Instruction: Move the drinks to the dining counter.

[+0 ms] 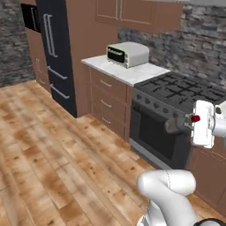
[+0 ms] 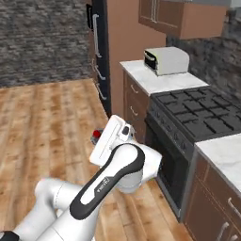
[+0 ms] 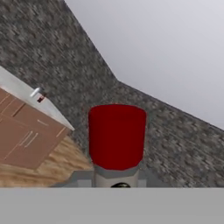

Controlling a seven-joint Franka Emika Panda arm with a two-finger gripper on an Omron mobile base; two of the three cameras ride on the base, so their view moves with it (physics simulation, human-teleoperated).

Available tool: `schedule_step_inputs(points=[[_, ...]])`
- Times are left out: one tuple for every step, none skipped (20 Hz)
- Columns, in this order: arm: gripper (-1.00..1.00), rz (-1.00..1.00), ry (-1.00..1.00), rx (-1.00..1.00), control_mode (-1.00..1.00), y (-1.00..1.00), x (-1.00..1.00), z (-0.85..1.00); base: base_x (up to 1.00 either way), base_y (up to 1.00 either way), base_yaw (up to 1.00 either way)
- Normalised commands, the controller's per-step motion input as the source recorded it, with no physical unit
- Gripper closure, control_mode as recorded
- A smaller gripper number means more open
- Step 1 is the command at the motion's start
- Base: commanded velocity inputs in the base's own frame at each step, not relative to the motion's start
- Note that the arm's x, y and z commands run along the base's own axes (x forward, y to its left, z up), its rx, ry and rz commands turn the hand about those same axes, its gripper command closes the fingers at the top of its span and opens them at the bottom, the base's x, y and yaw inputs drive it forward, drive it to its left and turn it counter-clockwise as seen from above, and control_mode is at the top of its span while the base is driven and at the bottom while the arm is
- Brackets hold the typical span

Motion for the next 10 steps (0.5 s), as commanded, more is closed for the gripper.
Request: schedule_step_inputs(points=[[1.0,0.0,0.0,0.0,1.0,0.0,0.0,0.0,0.14,0.64,0.62],[1.0,0.0,0.0,0.0,1.0,0.0,0.0,0.0,0.11,0.64,0.63],[1.0,0.0,0.0,0.0,1.0,0.0,0.0,0.0,0.08,0.61,0.63],[1.0,0.0,0.0,0.0,1.0,0.0,0.0,0.0,0.06,0.61,0.64],[1.0,0.0,0.0,0.0,1.0,0.0,0.0,0.0,0.07,0.61,0.63],[1.0,0.0,0.0,0.0,1.0,0.0,0.0,0.0,0.07,0.63,0.63],[1.0,0.0,0.0,0.0,1.0,0.0,0.0,0.0,0.07,0.63,0.63],[1.0,0.0,0.0,0.0,1.0,0.0,0.0,0.0,0.05,0.63,0.63],[1.0,0.0,0.0,0.0,1.0,0.0,0.0,0.0,0.04,0.63,0.63],[1.0,0.0,0.0,0.0,1.0,0.0,0.0,0.0,0.03,0.62,0.64]])
